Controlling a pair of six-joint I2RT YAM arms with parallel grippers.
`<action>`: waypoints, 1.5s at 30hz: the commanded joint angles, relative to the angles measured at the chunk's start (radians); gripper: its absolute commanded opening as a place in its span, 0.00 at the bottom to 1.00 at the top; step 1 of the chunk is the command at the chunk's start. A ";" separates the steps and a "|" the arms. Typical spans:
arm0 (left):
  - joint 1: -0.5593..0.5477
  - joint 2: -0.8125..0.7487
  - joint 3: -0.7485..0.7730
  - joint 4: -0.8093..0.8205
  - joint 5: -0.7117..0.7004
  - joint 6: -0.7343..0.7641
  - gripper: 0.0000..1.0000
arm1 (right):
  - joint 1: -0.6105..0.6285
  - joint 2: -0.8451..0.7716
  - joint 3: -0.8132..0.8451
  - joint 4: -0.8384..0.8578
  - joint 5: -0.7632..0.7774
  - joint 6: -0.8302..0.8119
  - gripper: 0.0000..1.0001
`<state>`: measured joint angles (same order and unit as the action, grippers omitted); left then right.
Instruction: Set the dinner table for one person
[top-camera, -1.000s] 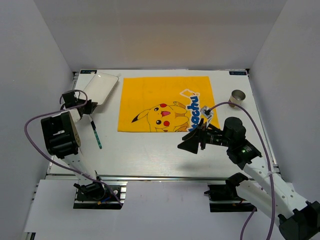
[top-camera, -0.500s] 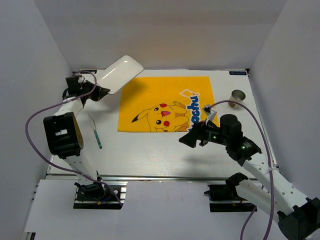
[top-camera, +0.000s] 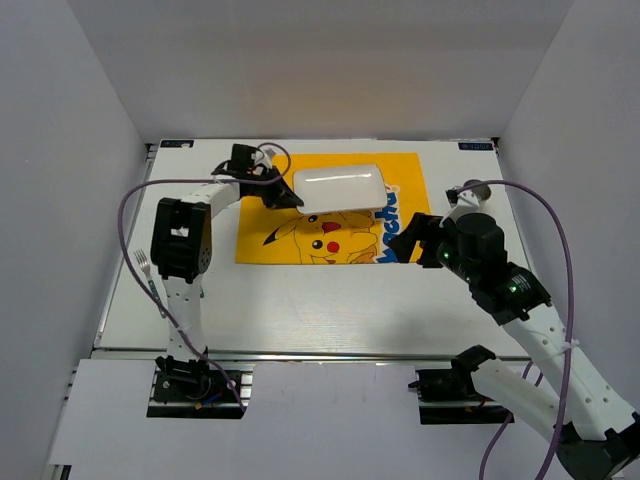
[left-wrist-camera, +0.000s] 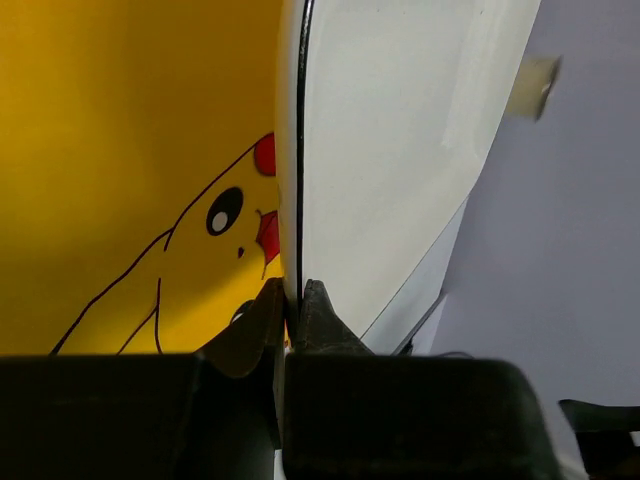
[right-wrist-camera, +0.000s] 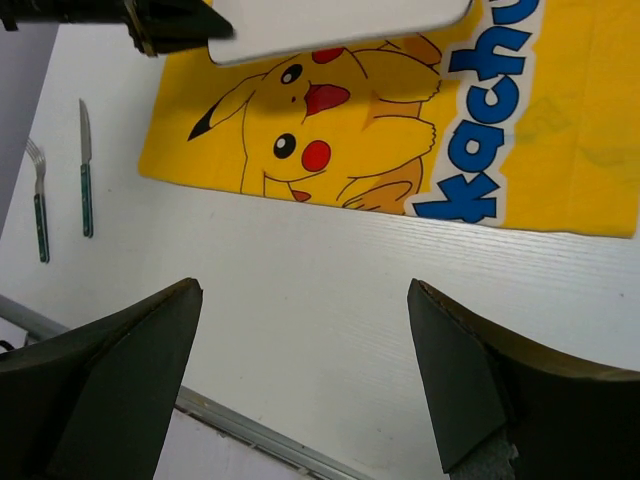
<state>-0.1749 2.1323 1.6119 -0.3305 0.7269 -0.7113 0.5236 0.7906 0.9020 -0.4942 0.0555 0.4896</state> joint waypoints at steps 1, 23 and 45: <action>-0.007 -0.034 0.083 0.062 0.143 0.039 0.00 | -0.004 -0.025 0.025 -0.063 0.066 -0.019 0.89; -0.031 0.155 0.302 -0.008 0.348 0.150 0.00 | -0.004 -0.065 -0.049 -0.046 -0.023 -0.028 0.89; -0.021 0.235 0.269 -0.024 0.312 0.165 0.00 | -0.004 -0.080 -0.081 -0.029 -0.077 -0.034 0.89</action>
<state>-0.2001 2.4268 1.8446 -0.4393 0.8581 -0.5362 0.5236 0.7254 0.8200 -0.5583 0.0139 0.4717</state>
